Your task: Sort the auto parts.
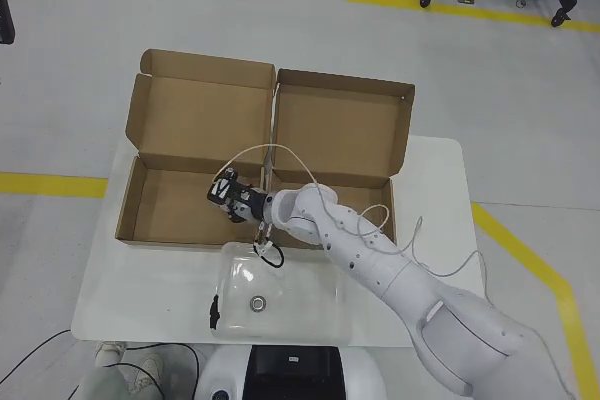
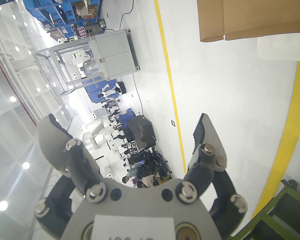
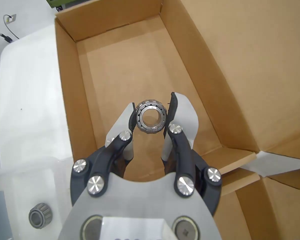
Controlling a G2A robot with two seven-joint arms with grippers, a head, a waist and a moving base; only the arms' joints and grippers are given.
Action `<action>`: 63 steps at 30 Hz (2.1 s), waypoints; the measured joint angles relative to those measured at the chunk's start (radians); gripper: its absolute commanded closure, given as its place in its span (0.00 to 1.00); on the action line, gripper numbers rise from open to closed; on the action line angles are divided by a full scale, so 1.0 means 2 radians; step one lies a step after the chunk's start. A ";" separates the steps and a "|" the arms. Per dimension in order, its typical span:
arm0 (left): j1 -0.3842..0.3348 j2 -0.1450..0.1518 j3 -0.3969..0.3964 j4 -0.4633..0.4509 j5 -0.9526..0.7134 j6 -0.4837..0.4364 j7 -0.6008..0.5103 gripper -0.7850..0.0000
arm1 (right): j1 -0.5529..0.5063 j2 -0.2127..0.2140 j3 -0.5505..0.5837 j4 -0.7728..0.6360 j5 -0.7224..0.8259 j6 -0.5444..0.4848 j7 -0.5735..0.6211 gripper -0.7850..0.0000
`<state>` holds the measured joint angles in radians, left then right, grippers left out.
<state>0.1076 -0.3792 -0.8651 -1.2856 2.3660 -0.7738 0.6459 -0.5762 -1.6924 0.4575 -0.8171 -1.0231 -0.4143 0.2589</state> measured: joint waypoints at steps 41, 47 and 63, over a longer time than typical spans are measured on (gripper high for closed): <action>0.000 0.000 0.000 0.000 0.000 0.000 0.000 0.00 | 0.034 -0.062 0.006 0.087 -0.045 -0.028 -0.053 0.49; 0.000 0.000 0.000 0.000 0.000 0.000 0.000 0.00 | 0.011 -0.038 0.023 0.010 -0.083 -0.054 -0.067 0.44; 0.000 0.000 0.000 0.000 0.000 0.000 0.000 0.00 | -0.147 0.057 0.141 -0.210 -0.164 -0.169 -0.066 0.32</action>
<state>0.1076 -0.3792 -0.8651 -1.2856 2.3660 -0.7738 0.6459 -0.8704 -1.5774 0.7395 -1.2365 -1.3505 -0.7524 0.1277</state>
